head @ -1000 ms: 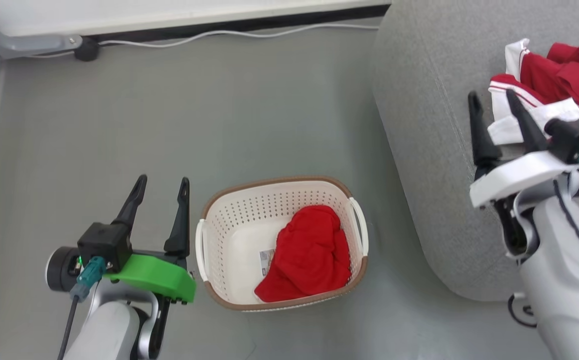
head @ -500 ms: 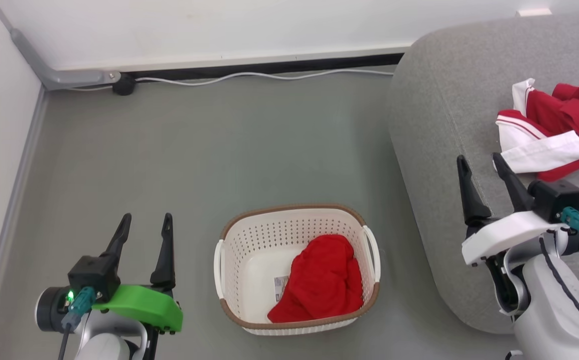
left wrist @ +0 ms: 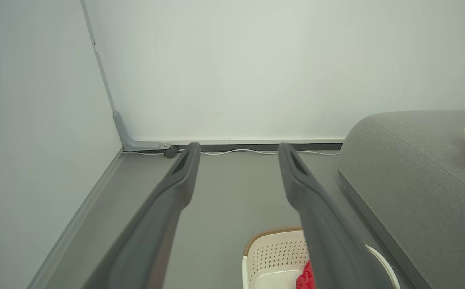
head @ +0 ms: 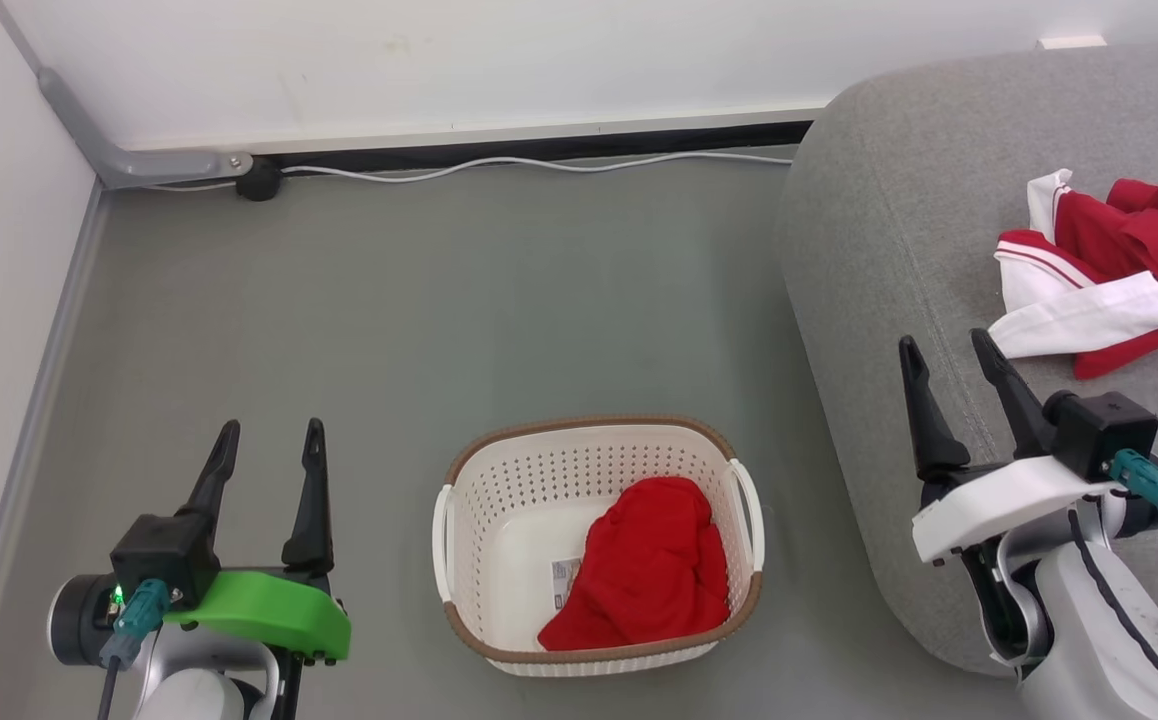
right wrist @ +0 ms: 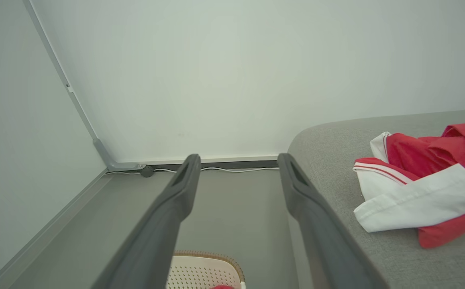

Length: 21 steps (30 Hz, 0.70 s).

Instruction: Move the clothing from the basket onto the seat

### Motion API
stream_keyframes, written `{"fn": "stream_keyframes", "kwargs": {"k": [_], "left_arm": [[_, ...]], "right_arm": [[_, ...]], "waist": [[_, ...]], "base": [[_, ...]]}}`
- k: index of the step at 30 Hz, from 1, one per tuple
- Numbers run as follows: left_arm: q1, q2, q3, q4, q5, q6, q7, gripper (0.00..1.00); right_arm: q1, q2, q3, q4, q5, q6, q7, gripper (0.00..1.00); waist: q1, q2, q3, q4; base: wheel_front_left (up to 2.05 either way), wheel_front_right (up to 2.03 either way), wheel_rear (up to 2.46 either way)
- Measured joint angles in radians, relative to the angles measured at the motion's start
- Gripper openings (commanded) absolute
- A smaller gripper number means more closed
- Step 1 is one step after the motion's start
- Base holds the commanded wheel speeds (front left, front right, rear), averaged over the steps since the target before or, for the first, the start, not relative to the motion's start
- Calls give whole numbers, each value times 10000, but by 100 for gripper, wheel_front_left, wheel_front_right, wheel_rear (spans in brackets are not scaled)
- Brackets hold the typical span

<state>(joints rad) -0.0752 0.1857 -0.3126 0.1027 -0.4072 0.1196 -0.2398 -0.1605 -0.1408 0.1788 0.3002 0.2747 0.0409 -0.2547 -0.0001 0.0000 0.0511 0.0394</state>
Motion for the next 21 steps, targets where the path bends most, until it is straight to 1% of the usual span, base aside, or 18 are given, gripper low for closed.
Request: {"fn": "stream_keyframes", "kwargs": {"k": [2, 3, 6, 21], "left_arm": [[44, -6, 42, -19, 17, 0, 0, 100], [70, -12, 58, -29, 61, 0, 0, 100], [169, -46, 71, -33, 75, 0, 0, 100], [250, -130, 180, -136, 161, 44, 13, 100]], "right_arm": [[118, 4, -4, -56, -2, -6, 2, 100], [168, 2, -12, -96, -2, -82, 2, 100], [312, 4, -48, -188, 0, -165, 2, 100], [678, 2, -36, -807, 0, -265, 178, 100]], "waist": [[0, 0, -6, 3], [0, 0, -12, 5], [0, 0, -61, 17], [0, 0, -113, 65]], "base": [[0, 0, 0], [0, 0, 0], [0, 0, 0], [0, 0, 0]]}}
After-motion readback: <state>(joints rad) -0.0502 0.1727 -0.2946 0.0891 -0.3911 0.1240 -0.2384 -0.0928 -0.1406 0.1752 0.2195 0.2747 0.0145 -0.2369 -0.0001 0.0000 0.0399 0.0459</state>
